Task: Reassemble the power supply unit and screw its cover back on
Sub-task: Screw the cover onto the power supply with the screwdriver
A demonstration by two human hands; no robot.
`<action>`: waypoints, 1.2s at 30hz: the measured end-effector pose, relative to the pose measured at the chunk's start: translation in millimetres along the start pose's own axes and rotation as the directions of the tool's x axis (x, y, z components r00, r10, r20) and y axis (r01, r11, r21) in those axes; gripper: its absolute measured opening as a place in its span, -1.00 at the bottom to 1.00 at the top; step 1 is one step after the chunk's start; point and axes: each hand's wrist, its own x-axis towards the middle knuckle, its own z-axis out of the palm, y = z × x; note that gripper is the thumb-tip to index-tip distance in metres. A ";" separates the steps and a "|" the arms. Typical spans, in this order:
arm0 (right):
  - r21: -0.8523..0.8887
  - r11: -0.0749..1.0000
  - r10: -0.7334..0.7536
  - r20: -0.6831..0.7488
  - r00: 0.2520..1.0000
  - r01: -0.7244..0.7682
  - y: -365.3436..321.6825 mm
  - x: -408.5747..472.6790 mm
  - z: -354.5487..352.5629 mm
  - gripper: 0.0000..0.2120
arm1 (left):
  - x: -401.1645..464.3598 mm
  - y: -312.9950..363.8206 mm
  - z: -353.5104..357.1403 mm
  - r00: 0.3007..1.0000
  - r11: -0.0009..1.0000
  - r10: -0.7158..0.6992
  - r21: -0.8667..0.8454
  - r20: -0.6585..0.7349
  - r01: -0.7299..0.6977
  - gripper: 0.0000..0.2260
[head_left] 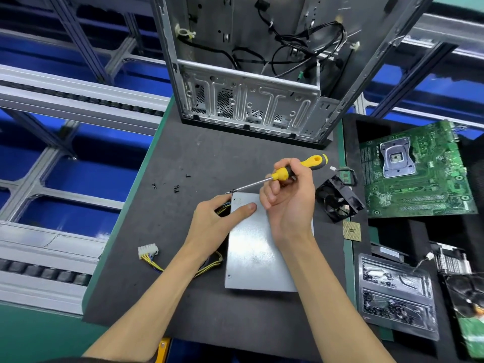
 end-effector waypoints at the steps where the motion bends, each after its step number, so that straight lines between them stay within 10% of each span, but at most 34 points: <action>1: 0.000 1.000 -0.005 -0.005 1.000 0.005 -0.8 -2.0 -1.4 -0.77 | -0.2 -0.2 -0.5 1.000 1.000 0.010 0.012 0.003 -0.010 -0.80; 16: -0.018 1.000 -0.025 -0.105 0.994 0.023 -9.6 -20.9 -10.4 -0.77 | -13.7 27.6 -30.2 0.961 0.950 0.244 0.230 -0.127 -0.211 -0.73; 26: -0.362 0.930 0.049 -0.037 0.998 -0.059 -6.2 -13.3 2.2 -0.73 | -28.8 78.5 -24.6 0.918 0.790 0.392 0.492 0.057 -0.367 -0.85; 36: -0.511 0.849 0.181 0.038 0.983 -0.136 5.3 -0.2 31.2 -0.71 | -13.1 69.0 -48.7 0.942 0.757 0.334 0.601 -0.019 -0.256 -0.93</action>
